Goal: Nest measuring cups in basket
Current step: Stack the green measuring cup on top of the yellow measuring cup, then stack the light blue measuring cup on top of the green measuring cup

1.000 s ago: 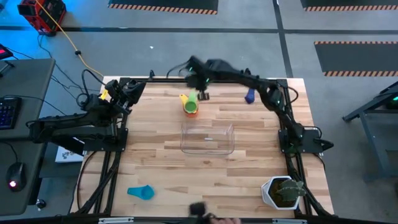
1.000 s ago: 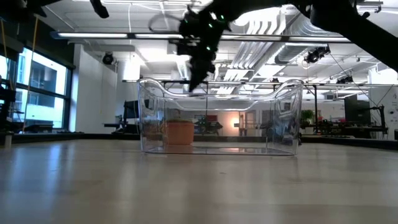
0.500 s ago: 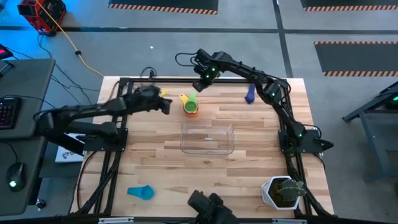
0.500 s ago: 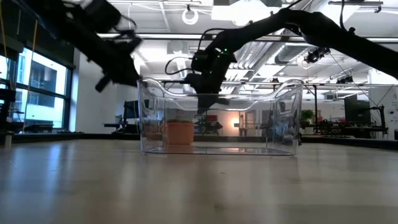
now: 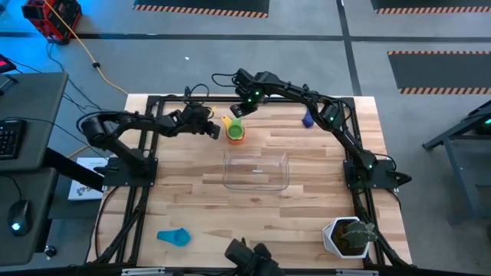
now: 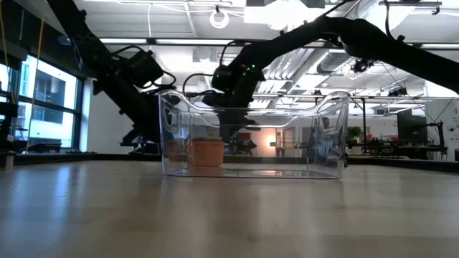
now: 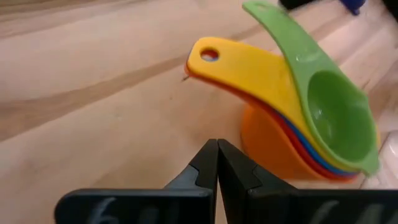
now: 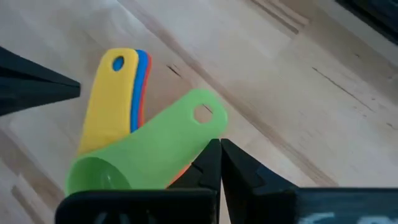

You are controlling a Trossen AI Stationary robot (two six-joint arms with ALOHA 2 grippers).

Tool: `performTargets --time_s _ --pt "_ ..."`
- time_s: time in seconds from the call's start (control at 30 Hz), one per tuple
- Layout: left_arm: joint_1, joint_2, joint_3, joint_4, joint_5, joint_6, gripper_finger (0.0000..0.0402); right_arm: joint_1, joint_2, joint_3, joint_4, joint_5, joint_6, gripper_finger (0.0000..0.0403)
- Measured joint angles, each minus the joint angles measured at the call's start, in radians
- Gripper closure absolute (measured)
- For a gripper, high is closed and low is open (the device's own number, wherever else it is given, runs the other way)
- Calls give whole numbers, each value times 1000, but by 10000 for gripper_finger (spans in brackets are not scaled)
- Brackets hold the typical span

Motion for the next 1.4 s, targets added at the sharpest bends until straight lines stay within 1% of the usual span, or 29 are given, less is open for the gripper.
performTargets --time_s 0.07,0.17,0.37,0.43,0.6,0.67,0.8,1.03,1.1,1.2,1.33,1.4 --pt "0 23 0 26 3 -2 401 0 2 0 2 4 17 403" --pt "0 53 0 31 22 -2 401 2 0 1 -4 50 24 403" --pt "-2 101 0 95 28 -3 402 22 16 2 -20 72 63 403" --pt "-2 112 0 133 39 -4 402 40 31 1 7 69 65 403" --pt "-4 113 0 151 48 -10 402 69 34 1 78 80 100 403" --pt "-9 113 0 151 48 -9 402 71 33 1 116 63 118 403" --pt "-15 113 0 167 38 -5 402 74 28 1 172 -20 164 403" --pt "-15 113 0 189 32 -5 402 86 30 1 185 5 138 403" --pt "-13 113 0 169 39 -2 402 76 22 2 169 38 108 403" --pt "6 84 -1 75 45 8 402 42 -8 27 97 90 42 403" --pt "42 16 -10 -49 46 61 402 3 -80 37 -38 186 -84 403" --pt "55 -38 -12 -104 53 77 402 -10 -110 35 -109 211 -139 403"
